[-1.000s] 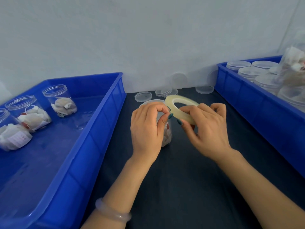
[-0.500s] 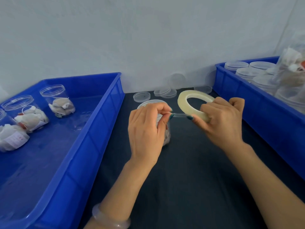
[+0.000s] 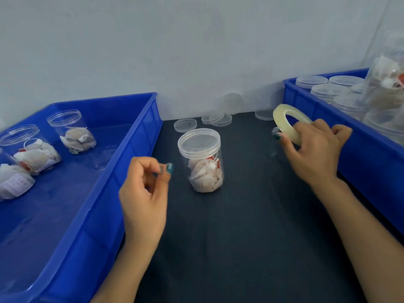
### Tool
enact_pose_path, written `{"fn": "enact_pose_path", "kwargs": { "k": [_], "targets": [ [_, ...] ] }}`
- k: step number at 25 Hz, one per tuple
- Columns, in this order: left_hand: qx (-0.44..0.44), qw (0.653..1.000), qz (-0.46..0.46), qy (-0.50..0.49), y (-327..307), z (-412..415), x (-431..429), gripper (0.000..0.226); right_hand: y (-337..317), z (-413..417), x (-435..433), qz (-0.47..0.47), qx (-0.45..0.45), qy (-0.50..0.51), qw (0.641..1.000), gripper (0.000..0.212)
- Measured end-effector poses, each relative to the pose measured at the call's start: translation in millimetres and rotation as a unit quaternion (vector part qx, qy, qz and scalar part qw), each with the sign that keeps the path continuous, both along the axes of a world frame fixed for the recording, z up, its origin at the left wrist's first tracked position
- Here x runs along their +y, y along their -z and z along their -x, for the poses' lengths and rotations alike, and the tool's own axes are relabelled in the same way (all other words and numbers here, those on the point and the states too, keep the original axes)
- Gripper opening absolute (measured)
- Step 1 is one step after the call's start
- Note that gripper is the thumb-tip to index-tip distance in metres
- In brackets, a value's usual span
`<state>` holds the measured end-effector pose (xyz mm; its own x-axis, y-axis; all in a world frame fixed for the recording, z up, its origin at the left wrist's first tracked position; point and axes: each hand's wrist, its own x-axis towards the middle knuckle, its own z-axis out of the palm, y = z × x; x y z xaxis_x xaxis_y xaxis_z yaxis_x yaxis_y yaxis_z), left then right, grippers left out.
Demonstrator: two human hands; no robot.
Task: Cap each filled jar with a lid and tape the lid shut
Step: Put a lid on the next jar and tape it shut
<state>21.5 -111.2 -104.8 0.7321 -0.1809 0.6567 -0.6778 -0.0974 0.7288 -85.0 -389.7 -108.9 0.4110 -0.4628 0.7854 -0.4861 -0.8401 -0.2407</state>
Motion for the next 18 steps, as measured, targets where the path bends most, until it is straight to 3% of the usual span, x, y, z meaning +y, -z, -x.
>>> {"fn": "enact_pose_path", "kwargs": {
  "k": [3, 5, 8, 10, 12, 13, 15, 18],
  "targets": [
    [-0.068, 0.989, -0.03, 0.131, -12, 23, -14, 0.015, -13, -1, 18, 0.053, -0.063, -0.025, 0.996, 0.058],
    [-0.057, 0.977, -0.093, 0.181, -18, 34, -36, 0.033, -15, -1, 28, 0.096, -0.081, -0.065, 0.99, 0.054],
    [-0.028, 0.96, -0.219, 0.173, -16, 42, -66, 0.057, -16, 2, 38, 0.102, -0.106, -0.156, 0.977, 0.058],
    [0.065, 0.943, -0.207, 0.253, -13, 48, -79, 0.057, -17, 1, 44, 0.107, -0.092, -0.186, 0.972, 0.06],
    [0.22, 0.89, -0.139, 0.374, -9, 46, -85, 0.051, -19, -1, 48, 0.089, -0.06, -0.211, 0.972, 0.064],
    [0.257, 0.866, -0.127, 0.41, -6, 44, -84, 0.049, -19, -1, 48, 0.082, -0.05, -0.218, 0.971, 0.065],
    [0.253, 0.852, -0.143, 0.436, -1, 42, -81, 0.042, -19, -1, 48, 0.067, -0.046, -0.223, 0.971, 0.067],
    [0.238, 0.867, -0.14, 0.414, 0, 41, -78, 0.02, -18, -3, 51, 0.044, -0.036, -0.223, 0.973, 0.072]
  ]
}}
